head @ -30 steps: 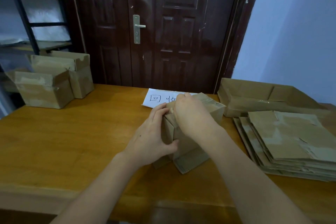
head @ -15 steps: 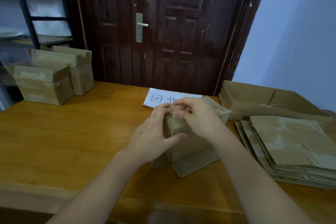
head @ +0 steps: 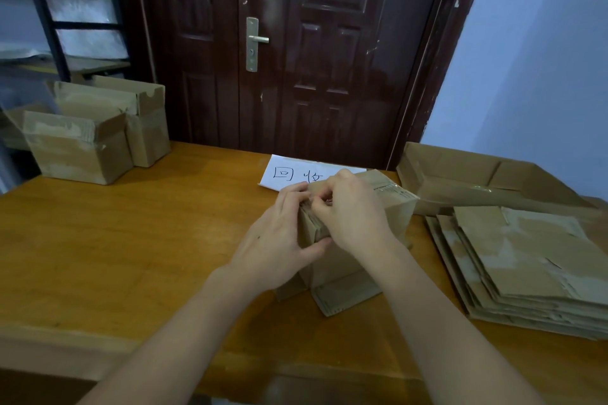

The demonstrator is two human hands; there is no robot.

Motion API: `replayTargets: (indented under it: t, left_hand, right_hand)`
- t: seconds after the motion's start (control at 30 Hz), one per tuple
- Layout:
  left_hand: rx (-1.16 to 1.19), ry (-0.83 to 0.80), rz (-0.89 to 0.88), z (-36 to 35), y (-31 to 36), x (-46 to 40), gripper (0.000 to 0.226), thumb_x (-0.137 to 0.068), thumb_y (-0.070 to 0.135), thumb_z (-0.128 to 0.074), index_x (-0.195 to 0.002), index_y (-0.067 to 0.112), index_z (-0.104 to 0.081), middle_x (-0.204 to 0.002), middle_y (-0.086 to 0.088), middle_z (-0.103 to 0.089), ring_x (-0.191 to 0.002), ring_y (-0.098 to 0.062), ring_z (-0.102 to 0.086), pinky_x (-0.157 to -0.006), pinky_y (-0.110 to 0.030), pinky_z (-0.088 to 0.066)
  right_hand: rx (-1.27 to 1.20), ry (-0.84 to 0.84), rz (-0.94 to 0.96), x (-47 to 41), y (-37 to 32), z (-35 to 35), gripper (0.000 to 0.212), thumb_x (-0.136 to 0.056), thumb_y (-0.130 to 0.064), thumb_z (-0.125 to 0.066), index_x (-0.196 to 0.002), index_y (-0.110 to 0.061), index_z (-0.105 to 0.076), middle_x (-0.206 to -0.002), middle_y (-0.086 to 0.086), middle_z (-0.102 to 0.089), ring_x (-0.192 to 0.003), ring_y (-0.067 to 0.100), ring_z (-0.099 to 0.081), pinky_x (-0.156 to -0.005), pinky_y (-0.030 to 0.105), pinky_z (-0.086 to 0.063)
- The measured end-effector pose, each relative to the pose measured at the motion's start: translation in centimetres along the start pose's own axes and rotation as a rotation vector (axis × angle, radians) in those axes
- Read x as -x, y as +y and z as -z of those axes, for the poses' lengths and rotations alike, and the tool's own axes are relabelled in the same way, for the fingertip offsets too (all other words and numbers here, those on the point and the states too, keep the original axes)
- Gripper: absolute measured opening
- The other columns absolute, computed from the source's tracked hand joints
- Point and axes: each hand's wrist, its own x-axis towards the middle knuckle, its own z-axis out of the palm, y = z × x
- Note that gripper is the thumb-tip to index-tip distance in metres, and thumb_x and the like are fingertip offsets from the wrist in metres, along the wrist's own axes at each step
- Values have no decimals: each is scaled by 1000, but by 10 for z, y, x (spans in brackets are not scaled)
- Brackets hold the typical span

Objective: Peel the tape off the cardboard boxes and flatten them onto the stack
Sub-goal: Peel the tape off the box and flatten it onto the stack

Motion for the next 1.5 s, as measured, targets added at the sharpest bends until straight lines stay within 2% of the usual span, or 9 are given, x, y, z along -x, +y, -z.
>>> replayTargets:
  t: [0.23,0.47,0.6,0.77,0.93,1.13,1.27,1.37,1.5]
  left_hand:
    - [-26,-32,1,4,-2,-1,84,-83,77,-58,-148,34,-27,-156,24,-23,-128,2,-41,-99,-20,-47]
    - [-14,-28,-4,3,-3,0,83,-84,72,-63,-150,36,-27,-158,23,-24,-129,0,-43,-98,-19,-48]
    - [-16,-27,-5,5,-1,0,83,-83,74,-59,-149,35,-28,-158,22,-25,-129,-1,-44,-99,-23,-50]
    - [-21,-40,-11,5,-1,0,85,-82,78,-55,-149,35,-26,-157,26,-23,-126,3,-42,-95,-16,-43]
    - [-33,-46,-18,3,-2,-1,82,-82,77,-56,-147,37,-25,-157,27,-21,-123,7,-40,-89,-11,-38]
    - [-43,-52,-7,2,-4,-1,85,-81,81,-56,-148,39,-23,-156,29,-18,-121,9,-36,-91,-12,-40]
    - [-42,-52,-4,2,-4,-3,88,-79,84,-53,-148,39,-23,-156,29,-19,-121,8,-38,-89,-10,-39]
    - [-31,-45,-10,1,-6,-1,84,-81,80,-57,-147,39,-24,-155,29,-21,-121,7,-40,-84,-7,-39]
    - [-14,-30,-28,-1,-8,0,83,-82,80,-56,-147,40,-24,-154,29,-22,-122,8,-38,-86,-7,-40]
  right_hand:
    - [-20,171,-2,-6,13,4,13,-101,-22,-55,-97,-14,-65,-101,-1,-53,-80,12,-52,-70,26,-44]
    - [3,-104,237,-4,16,8,26,-104,-23,-51,-116,-17,-73,-115,3,-59,-108,19,-52,-91,34,-44]
    - [-154,-148,159,-4,20,12,25,-103,-34,-53,-115,-28,-74,-103,1,-61,-105,19,-51,-90,36,-45]
    - [-111,0,-60,-3,28,5,37,-88,-54,-69,-122,-38,-70,-122,-7,-53,-123,17,-36,-102,32,-34]
    - [-39,21,-40,-7,20,1,14,-93,-41,-64,-95,-30,-74,-106,-6,-58,-105,18,-49,-89,37,-45]
    - [186,-15,-28,-23,13,6,13,-99,-14,-55,-101,-13,-68,-99,2,-55,-88,20,-58,-80,35,-53]
    - [247,-90,48,-26,17,14,17,-97,-9,-54,-104,-9,-70,-101,8,-63,-92,26,-62,-72,32,-46]
    - [227,-149,99,-21,18,15,27,-102,-18,-52,-123,-20,-70,-118,3,-65,-108,23,-61,-89,32,-49]
    - [-28,56,162,-3,27,10,35,-100,-31,-60,-134,-32,-65,-116,-7,-73,-109,14,-64,-97,36,-50]
